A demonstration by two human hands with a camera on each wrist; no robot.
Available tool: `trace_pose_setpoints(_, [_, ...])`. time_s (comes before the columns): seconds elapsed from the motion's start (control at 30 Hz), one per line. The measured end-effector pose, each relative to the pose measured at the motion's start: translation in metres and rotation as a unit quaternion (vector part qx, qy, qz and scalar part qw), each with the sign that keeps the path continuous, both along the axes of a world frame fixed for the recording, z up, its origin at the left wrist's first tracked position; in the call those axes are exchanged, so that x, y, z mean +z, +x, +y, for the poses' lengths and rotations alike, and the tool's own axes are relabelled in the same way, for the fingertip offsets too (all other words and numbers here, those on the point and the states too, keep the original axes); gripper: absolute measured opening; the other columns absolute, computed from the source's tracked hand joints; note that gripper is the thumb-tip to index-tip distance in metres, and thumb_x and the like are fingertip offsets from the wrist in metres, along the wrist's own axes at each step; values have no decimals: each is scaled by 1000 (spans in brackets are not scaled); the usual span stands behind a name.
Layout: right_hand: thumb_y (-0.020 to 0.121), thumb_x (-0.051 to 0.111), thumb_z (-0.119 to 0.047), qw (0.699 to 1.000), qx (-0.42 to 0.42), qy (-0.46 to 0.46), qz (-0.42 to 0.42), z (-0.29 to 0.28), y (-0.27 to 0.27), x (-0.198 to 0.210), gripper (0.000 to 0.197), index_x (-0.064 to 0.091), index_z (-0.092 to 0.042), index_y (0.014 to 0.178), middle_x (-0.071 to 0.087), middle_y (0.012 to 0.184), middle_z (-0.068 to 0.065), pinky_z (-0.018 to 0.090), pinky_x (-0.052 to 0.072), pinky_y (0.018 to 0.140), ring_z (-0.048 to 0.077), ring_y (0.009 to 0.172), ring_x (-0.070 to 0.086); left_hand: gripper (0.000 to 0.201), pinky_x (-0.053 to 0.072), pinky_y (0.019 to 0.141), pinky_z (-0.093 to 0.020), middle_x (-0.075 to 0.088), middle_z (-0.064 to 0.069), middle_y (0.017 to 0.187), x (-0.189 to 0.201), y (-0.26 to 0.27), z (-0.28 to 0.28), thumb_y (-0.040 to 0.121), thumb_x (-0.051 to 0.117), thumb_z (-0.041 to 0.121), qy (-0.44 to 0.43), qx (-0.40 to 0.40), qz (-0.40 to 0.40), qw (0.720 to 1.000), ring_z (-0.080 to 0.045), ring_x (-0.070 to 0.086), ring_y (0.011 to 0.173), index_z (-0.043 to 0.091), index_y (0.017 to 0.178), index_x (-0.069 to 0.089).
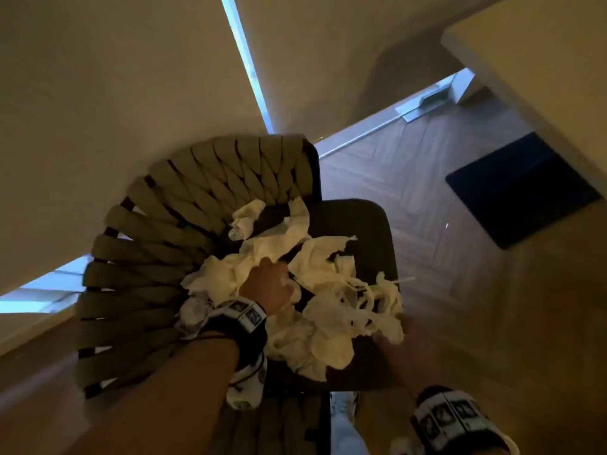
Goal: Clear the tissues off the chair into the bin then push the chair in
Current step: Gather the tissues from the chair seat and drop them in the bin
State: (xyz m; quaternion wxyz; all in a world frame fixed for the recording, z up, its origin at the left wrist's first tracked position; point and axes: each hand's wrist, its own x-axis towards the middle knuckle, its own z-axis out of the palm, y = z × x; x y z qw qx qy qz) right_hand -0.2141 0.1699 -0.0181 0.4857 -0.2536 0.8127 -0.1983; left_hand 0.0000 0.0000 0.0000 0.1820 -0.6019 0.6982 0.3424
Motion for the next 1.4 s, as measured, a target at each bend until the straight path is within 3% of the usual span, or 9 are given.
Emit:
trace_pose_setpoints(0.13, [71, 76, -37, 998, -30, 58, 16, -22, -13, -40, 75, 38, -20, 133, 46, 127, 2, 41, 41, 95, 28, 122, 47, 61, 46, 94, -47, 35, -12, 138, -40, -34, -52, 82, 63, 41, -28, -76, -23, 996, -36, 43, 121, 22, 136, 41])
trace_pose_setpoints(0.27, [65, 78, -40, 996, 48, 44, 54, -33, -1, -73, 99, 20, -28, 144, 29, 148, 3, 40, 35, 103, 27, 135, 32, 86, 41, 101, -52, 16, -8, 155, -77, -77, -47, 74, 69, 52, -15, -201, -31, 979, -36, 26, 137, 33, 144, 22])
trace_pose_setpoints(0.4, [63, 79, -39, 989, 100, 25, 106, -45, 18, -92, 108, 11, -34, 146, 15, 153, 5, 47, 27, 113, 32, 140, 17, 96, 38, 103, -58, 12, -11, 155, -116, -93, -32, 70, 75, 47, -14, -204, -47, 978, -40, 18, 139, 28, 145, 18])
trace_pose_setpoints(0.7, [80, 68, -25, 993, 117, -27, 13, -49, 32, -110, 51, 53, -23, 128, 49, 128, 0, 29, 43, 95, 19, 116, 51, 32, 44, 90, -44, 42, -15, 130, -124, -84, -34, 91, 52, 26, -73, -132, -2, 989, -37, 43, 118, 16, 121, 48])
trace_pose_setpoints(0.8, [82, 67, -26, 993, 112, -26, 13, -49, 38, -109, 44, 54, -23, 125, 50, 126, -1, 25, 40, 90, 17, 116, 51, 35, 49, 90, -47, 50, -16, 123, -116, -69, -39, 89, 55, 26, -77, -121, 18, 990, -36, 53, 110, 16, 121, 47])
trace_pose_setpoints(0.97, [70, 77, -36, 992, 123, -1, 15, -52, 60, -106, 73, 40, -30, 132, 34, 138, -1, 40, 41, 104, 20, 123, 41, 48, 50, 92, -50, 59, -10, 119, -94, -45, -32, 85, 57, 23, -86, -90, 53, 991, -32, 58, 110, 23, 131, 42])
trace_pose_setpoints(1.2, [79, 61, -21, 996, 80, -32, 24, -55, 85, -100, 30, 57, -21, 109, 58, 108, 5, 33, 47, 80, 24, 97, 58, 37, 45, 75, -41, 55, -10, 114, -52, -18, -17, 84, 58, 16, -167, -100, 51, 980, -32, 55, 103, 17, 120, 47])
trace_pose_setpoints(1.3, [78, 62, -23, 998, 37, -55, 13, -51, 86, -82, 22, 59, -24, 100, 60, 99, 2, 40, 55, 78, 20, 89, 60, 40, 48, 77, -44, 56, -11, 117, -32, -9, -18, 84, 60, 18, -199, -71, 55, 976, -32, 55, 106, 18, 122, 47])
trace_pose_setpoints(1.4, [76, 65, -19, 996, -9, -86, 0, -44, 84, -56, 20, 60, -24, 95, 62, 94, -2, 33, 53, 73, 13, 84, 60, 42, 48, 78, -46, 55, -14, 119, -6, -2, -20, 85, 63, 20, -240, -57, 62, 967, -34, 55, 108, 15, 124, 47])
